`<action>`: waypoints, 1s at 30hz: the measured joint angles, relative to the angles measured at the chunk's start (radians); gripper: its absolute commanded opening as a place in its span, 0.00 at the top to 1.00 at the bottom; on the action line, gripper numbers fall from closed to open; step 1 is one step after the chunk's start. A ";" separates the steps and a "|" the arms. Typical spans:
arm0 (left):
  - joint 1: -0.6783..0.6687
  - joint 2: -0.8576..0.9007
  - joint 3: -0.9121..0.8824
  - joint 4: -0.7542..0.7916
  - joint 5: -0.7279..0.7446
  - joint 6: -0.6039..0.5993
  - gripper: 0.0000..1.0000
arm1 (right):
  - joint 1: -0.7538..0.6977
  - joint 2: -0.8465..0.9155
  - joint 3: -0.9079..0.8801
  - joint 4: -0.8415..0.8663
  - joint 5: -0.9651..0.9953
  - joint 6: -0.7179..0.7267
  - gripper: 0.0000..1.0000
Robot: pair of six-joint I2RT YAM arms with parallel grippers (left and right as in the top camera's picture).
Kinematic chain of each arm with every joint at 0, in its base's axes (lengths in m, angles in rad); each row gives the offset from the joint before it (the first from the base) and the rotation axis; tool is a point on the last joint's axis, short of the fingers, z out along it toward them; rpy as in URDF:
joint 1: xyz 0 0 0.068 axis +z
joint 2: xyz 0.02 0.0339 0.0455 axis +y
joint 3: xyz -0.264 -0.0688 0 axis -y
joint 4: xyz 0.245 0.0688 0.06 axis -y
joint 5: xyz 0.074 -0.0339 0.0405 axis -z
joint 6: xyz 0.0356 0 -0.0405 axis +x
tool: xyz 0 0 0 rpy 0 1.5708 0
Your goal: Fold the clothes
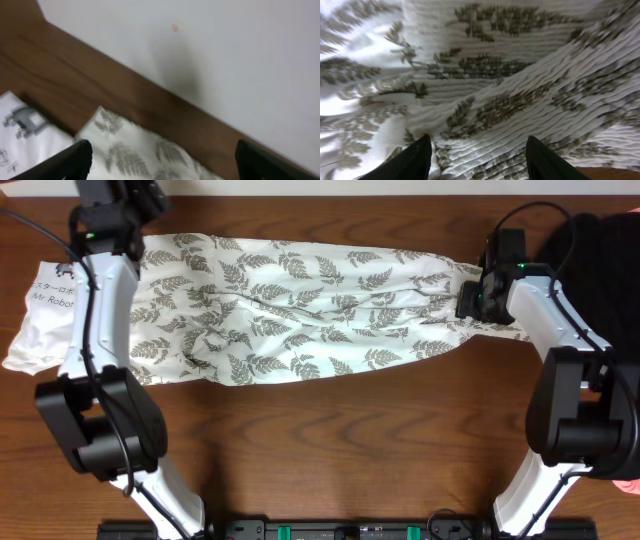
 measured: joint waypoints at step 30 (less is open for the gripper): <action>0.097 0.338 0.127 -0.188 0.133 0.050 0.32 | 0.012 0.002 -0.036 0.079 0.000 0.000 0.42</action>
